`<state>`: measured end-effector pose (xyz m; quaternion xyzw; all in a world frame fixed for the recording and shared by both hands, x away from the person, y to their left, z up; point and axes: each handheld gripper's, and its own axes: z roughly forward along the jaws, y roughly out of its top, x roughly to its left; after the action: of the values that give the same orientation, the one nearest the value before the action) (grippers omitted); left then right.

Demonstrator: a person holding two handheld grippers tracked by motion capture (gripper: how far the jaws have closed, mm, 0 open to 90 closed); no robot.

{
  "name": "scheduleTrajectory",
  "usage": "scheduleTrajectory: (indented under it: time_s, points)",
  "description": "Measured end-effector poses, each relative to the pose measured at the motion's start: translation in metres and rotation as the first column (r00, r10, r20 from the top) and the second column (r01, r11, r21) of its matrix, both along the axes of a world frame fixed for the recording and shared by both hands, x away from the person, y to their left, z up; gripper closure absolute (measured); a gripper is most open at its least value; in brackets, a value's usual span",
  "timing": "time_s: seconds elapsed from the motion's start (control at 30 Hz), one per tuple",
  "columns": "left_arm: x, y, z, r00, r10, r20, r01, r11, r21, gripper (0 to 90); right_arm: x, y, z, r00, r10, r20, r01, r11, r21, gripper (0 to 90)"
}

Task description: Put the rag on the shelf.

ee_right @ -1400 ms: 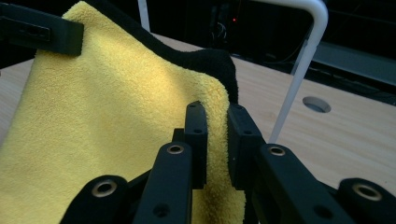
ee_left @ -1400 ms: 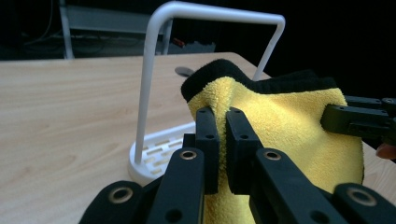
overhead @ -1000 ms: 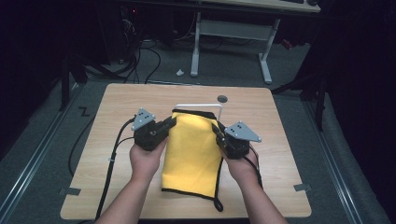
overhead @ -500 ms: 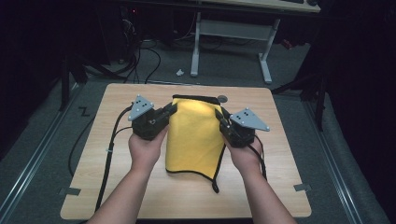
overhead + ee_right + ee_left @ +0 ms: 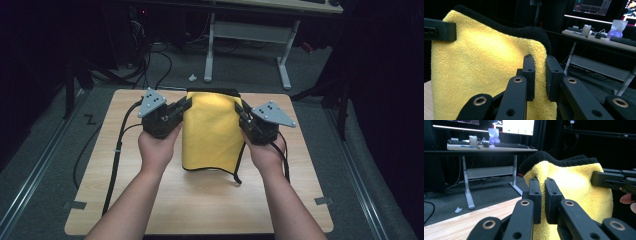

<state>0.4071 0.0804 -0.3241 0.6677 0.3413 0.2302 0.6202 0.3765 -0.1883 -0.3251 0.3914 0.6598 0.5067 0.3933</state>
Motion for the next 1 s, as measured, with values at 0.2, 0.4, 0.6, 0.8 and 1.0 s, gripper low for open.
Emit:
scheduleTrajectory:
  time_s: [0.2, 0.4, 0.6, 0.8, 1.0]
  points:
    - [0.012, -0.002, 0.0, 1.0, 0.009, -0.005, -0.008, 0.9999, 0.006, 85.4, 0.01, 0.0, 0.002, 1.0, -0.004, -0.005, 0.004, 1.0, -0.006, 81.0]
    - [0.032, -0.003, 0.004, 0.9997, 0.02, -0.013, -0.019, 0.9994, 0.029, 85.4, 0.027, 0.0, 0.005, 1.0, -0.001, -0.008, 0.001, 0.9999, -0.014, 81.0]
    - [0.057, -0.008, 0.011, 0.9993, 0.037, -0.005, -0.036, 0.9968, 0.072, 85.3, 0.051, -0.002, 0.011, 0.9999, 0.0, -0.017, 0.0, 0.9998, -0.022, 80.9]
    - [0.082, -0.014, 0.006, 0.9985, 0.053, -0.012, -0.052, 0.9913, 0.121, 85.2, 0.077, -0.006, 0.008, 0.9993, 0.002, -0.037, -0.004, 0.9994, -0.034, 80.9]
    - [0.101, -0.015, -0.005, 0.9973, 0.052, -0.05, -0.046, 0.9905, 0.13, 85.1, 0.096, -0.008, 0.001, 0.9974, 0.003, -0.072, -0.008, 0.9983, -0.058, 80.8]
